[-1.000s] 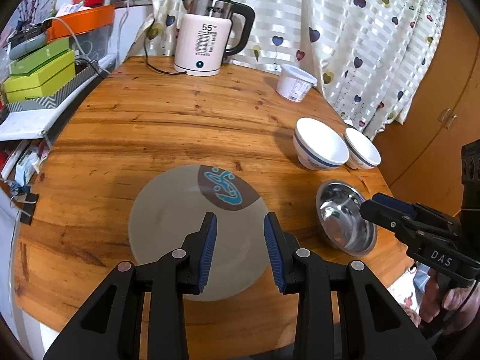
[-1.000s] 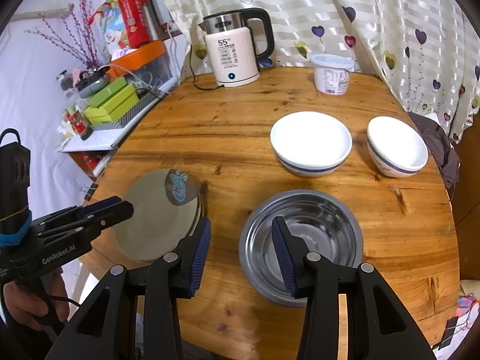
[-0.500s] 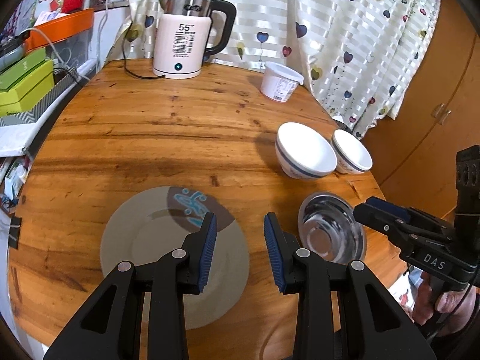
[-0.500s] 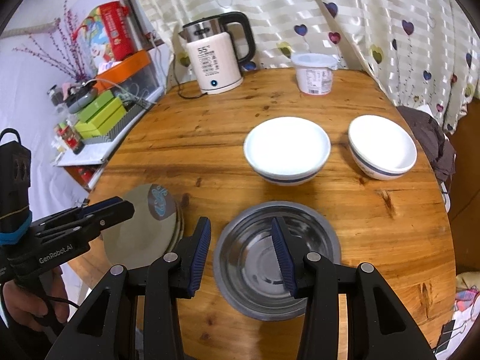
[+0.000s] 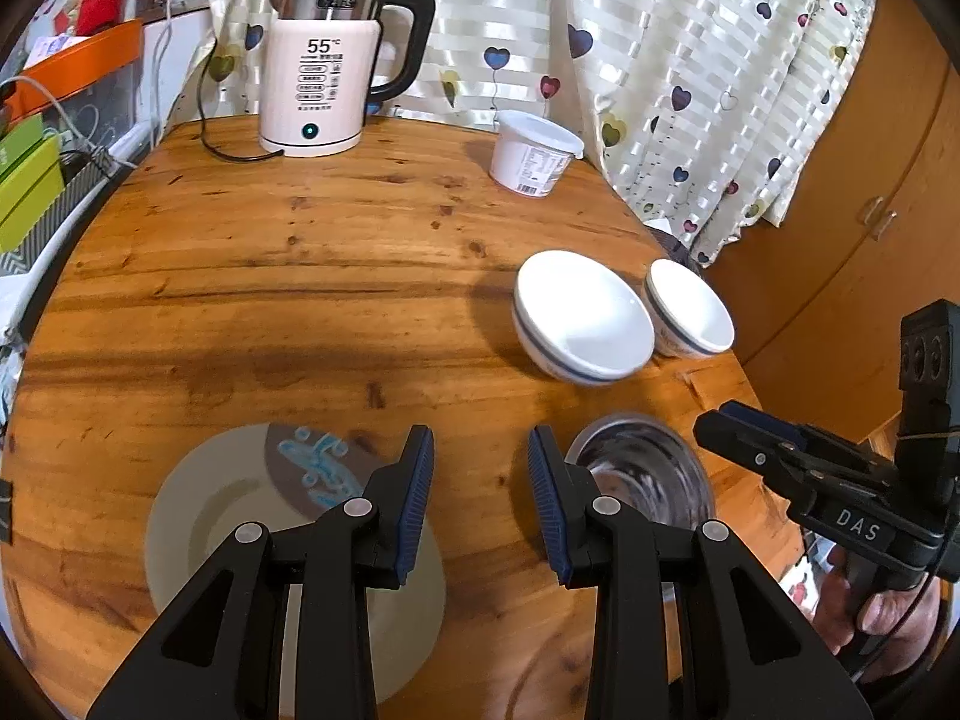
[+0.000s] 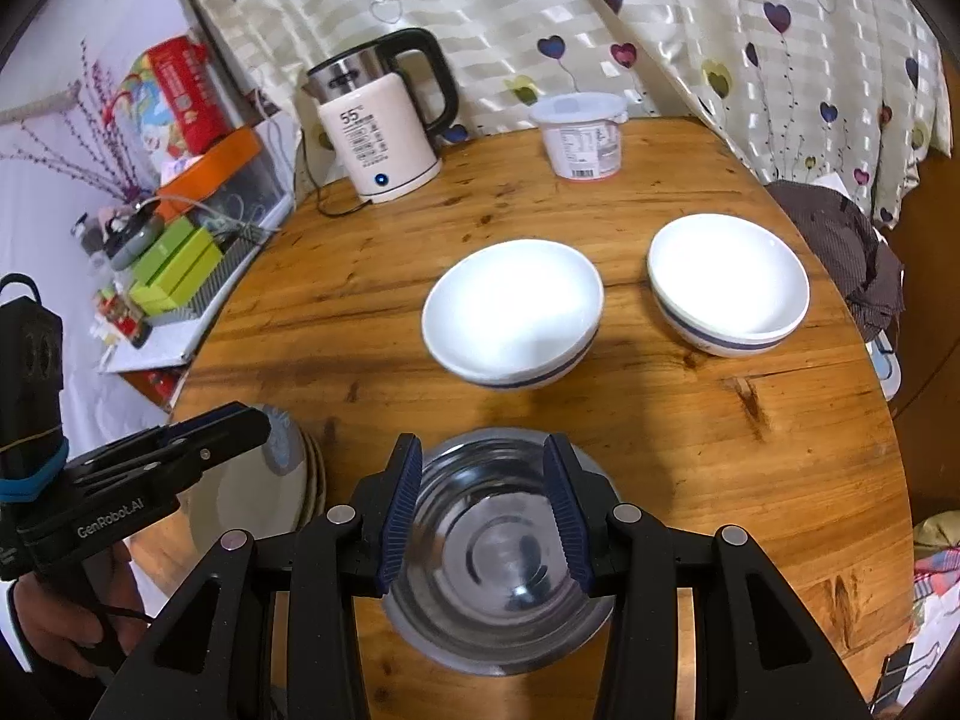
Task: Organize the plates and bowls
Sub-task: 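Move both tools past the steel bowl toward the nearer white bowl, then close both tools on the rim of the white bowl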
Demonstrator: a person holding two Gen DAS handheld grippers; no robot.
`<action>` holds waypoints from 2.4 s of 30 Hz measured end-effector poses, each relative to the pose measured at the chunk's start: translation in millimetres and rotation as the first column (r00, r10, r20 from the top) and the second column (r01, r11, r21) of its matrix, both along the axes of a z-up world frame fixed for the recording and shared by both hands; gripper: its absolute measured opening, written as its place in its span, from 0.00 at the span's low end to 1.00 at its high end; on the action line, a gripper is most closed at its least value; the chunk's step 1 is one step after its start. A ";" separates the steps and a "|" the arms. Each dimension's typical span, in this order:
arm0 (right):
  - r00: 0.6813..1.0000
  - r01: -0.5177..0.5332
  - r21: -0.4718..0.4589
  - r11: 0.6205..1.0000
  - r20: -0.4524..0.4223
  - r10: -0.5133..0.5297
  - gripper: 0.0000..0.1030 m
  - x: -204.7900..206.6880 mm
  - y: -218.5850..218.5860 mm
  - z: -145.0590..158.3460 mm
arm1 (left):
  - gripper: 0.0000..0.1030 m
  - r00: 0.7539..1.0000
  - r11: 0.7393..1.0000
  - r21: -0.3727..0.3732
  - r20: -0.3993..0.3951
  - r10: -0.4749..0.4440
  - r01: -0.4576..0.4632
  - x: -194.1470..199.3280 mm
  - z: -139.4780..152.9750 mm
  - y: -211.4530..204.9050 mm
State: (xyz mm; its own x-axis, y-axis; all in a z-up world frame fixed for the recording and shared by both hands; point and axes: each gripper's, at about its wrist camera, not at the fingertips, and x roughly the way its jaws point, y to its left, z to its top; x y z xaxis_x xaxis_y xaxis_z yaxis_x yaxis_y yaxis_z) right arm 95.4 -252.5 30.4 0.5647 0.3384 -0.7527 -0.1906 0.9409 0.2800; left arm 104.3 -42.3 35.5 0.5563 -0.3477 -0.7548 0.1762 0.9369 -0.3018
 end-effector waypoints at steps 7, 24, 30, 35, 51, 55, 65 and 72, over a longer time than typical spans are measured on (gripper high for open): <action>1.000 0.031 0.023 0.999 -0.007 -0.031 0.40 14.6 -10.5 -2.0 | 0.33 1.000 1.000 -0.022 -0.006 -0.016 0.016 20.3 1.6 -13.9; 0.997 0.071 0.066 0.995 -0.029 -0.069 0.36 50.4 -23.0 -13.8 | 0.33 0.999 0.998 -0.053 -0.042 -0.031 0.029 68.1 -10.1 -38.0; 0.996 0.079 0.068 0.995 -0.043 -0.076 0.34 64.4 -25.6 -20.8 | 0.33 0.998 0.998 -0.053 -0.058 -0.037 0.034 83.5 -18.7 -46.6; 0.995 0.087 0.069 0.994 -0.059 -0.083 0.32 74.9 -29.3 -27.1 | 0.33 0.997 0.998 -0.054 -0.071 -0.043 0.039 93.5 -24.9 -53.5; 0.993 0.087 0.087 0.992 -0.091 -0.079 0.21 89.1 -31.8 -40.4 | 0.23 0.995 0.999 -0.040 -0.096 -0.037 0.034 107.4 -40.4 -58.9; 0.992 0.086 0.096 0.992 -0.097 -0.077 0.20 92.8 -32.6 -43.6 | 0.20 0.994 0.999 -0.035 -0.103 -0.031 0.028 110.3 -44.7 -59.6; 0.993 0.080 0.089 0.993 -0.092 -0.072 0.19 97.0 -30.3 -45.3 | 0.17 0.994 0.999 -0.033 -0.106 -0.023 0.020 113.8 -48.0 -59.1; 0.995 0.073 0.079 0.994 -0.069 -0.068 0.19 94.8 -27.9 -38.0 | 0.17 0.995 0.999 -0.029 -0.097 -0.021 0.018 112.6 -44.4 -59.2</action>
State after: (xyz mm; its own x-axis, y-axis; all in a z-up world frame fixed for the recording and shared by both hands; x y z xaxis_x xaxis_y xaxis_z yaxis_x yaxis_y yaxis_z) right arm 190.2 -280.4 -7.5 0.5389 0.3613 -0.7609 -0.1029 0.9248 0.3663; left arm 216.9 -101.5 -8.8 0.4738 -0.3799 -0.7945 0.1633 0.9244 -0.3446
